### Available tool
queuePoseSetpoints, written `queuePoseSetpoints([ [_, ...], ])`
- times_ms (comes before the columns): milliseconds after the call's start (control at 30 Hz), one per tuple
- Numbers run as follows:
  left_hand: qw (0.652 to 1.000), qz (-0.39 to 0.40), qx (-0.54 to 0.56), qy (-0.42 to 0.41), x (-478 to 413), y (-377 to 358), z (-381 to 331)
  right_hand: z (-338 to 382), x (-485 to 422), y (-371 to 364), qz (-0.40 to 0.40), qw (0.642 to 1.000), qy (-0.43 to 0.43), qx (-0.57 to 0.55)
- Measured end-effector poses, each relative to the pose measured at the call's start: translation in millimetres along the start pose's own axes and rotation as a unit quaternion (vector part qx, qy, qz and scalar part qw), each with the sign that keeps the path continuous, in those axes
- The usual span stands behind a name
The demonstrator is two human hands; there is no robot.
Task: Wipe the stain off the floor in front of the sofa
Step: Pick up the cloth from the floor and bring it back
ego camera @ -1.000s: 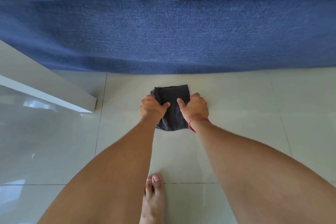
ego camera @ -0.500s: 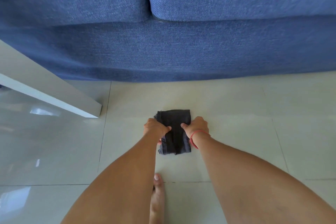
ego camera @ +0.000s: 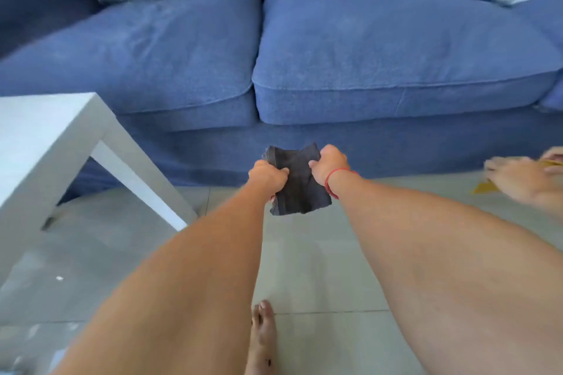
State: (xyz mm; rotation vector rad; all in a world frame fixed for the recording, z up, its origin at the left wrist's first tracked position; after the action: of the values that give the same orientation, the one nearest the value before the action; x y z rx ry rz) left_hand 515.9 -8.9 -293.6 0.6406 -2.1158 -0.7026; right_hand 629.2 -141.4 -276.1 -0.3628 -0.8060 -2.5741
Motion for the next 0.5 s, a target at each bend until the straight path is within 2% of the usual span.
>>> queuePoseSetpoints([
  [100,0.999,-0.035,0.010,-0.028,44,55,-34,62,36,26,0.010,0.997,0.066,-0.044],
  [267,0.990,-0.109,0.062,-0.063,130,139,-65,149,119,64,-0.016,0.981,0.168,-0.096],
  [500,0.964,-0.233,0.106,-0.073,231,251,-30,235,222,46,-0.004,0.952,0.284,-0.112],
])
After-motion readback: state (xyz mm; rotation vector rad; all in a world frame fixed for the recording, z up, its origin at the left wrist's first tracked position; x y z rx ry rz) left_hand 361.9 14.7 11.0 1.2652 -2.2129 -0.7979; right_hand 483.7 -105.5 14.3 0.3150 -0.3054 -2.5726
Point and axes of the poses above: each hand's wrist, its own x-axis away from the middle knuckle, its own y-axis out of the back of the hand, z = x × y, the point moved 10 cm from there along -x, towards the middle knuckle, and after that the axes turned 15 degrees about -x, right-handed, at the moved point
